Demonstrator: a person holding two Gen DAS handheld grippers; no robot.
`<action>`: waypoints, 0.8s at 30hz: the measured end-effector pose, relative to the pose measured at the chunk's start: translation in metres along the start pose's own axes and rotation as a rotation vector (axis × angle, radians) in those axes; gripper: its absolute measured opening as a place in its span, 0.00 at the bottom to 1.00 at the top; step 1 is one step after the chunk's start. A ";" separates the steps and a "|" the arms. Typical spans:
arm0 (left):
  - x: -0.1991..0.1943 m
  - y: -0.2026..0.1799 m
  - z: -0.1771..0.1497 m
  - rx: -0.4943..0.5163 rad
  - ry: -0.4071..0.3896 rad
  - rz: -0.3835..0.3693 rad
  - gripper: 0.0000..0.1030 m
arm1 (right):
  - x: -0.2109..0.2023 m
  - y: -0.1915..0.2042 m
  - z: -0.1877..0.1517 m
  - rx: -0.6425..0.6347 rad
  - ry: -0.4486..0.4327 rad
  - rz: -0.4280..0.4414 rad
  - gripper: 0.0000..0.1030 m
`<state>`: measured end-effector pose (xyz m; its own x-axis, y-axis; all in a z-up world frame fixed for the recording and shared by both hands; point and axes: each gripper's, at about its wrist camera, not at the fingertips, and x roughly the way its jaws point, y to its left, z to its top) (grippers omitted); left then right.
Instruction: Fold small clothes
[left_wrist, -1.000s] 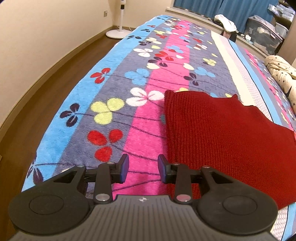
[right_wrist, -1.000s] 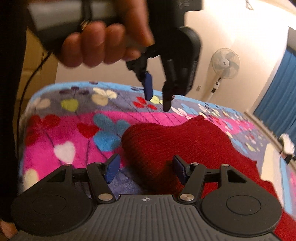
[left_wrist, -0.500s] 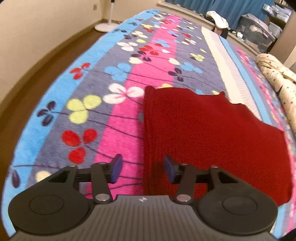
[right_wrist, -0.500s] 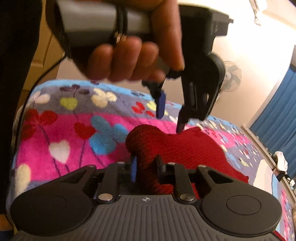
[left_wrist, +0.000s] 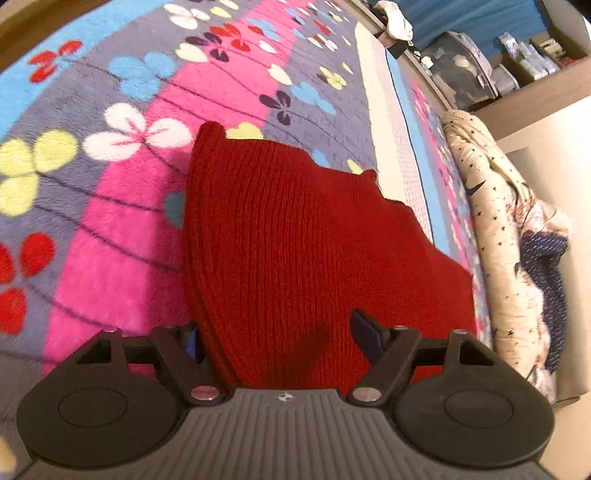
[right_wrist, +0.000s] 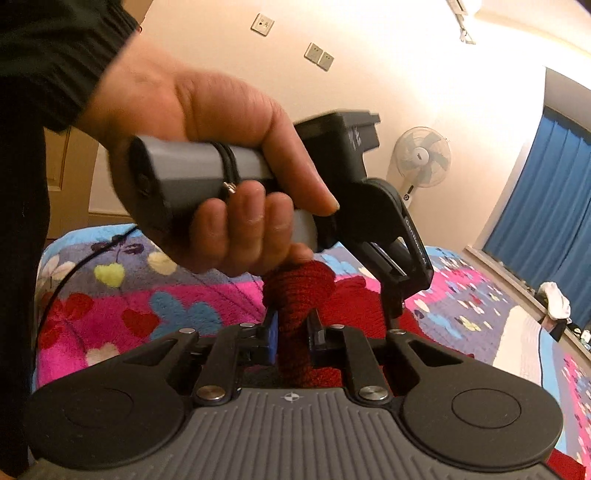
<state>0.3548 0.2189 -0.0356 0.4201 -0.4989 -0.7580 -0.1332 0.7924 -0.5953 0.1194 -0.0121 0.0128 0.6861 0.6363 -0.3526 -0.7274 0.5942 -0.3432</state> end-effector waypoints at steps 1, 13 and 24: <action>0.004 0.003 0.003 -0.015 0.007 -0.005 0.73 | -0.001 -0.002 0.000 0.004 -0.005 -0.002 0.14; 0.001 -0.006 0.010 0.055 -0.047 -0.092 0.28 | -0.022 -0.015 0.009 0.059 -0.085 -0.003 0.14; -0.141 0.067 -0.036 -0.016 -0.260 -0.152 0.27 | -0.050 0.048 0.082 0.110 -0.211 0.110 0.12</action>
<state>0.2545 0.3301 0.0218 0.6515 -0.5034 -0.5676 -0.0643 0.7087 -0.7025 0.0500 0.0249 0.0852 0.5944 0.7816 -0.1892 -0.8019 0.5585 -0.2125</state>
